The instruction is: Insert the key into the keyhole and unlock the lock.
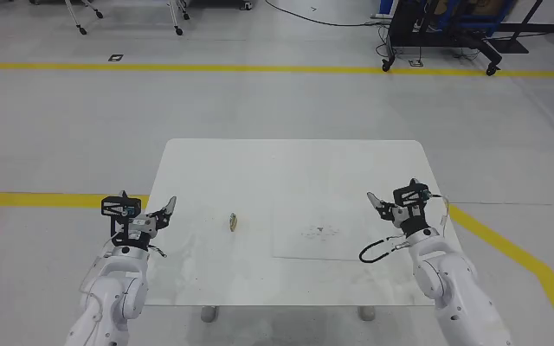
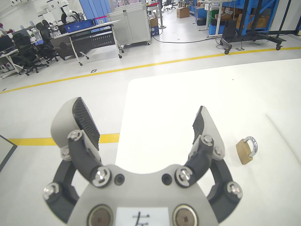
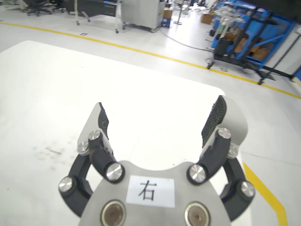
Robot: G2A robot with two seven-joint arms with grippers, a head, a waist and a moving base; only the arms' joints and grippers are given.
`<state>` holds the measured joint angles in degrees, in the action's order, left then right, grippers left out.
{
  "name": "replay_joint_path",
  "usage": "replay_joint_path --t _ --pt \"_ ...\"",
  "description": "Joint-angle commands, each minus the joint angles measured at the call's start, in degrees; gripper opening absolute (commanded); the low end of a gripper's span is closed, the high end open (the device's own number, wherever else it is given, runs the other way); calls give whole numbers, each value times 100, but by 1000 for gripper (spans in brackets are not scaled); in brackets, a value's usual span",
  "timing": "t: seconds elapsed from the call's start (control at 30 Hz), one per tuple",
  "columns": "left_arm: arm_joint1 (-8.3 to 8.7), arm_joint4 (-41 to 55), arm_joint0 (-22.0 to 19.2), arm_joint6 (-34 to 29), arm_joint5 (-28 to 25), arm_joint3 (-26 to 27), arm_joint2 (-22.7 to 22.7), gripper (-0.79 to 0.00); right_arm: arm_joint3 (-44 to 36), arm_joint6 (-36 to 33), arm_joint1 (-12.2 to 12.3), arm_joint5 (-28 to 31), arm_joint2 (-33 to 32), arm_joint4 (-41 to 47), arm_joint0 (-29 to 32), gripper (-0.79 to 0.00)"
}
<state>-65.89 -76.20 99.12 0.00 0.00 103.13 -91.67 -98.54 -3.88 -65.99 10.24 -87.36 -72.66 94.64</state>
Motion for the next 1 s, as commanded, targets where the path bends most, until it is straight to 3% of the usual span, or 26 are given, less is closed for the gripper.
replay_joint_path --t 0.0,0.23,0.47,0.63,0.83,0.97 --pt "0 0 0 0 0 0 0 0 205 -103 7 482 96 83 -206 0" --pt "0 0 0 0 0 0 0 0 845 -368 65 2293 333 388 -777 0" --pt "0 0 0 0 0 0 0 0 1436 -1 128 3664 497 292 -1163 0" --pt "0 0 0 0 0 0 0 0 1643 462 193 4524 626 -350 -1406 0" --pt "0 0 0 0 0 0 0 0 1990 1046 257 4776 1032 -1608 -1761 -142" --pt "0 0 0 0 0 0 0 0 2245 1350 336 4776 1406 -2191 -2067 -339"
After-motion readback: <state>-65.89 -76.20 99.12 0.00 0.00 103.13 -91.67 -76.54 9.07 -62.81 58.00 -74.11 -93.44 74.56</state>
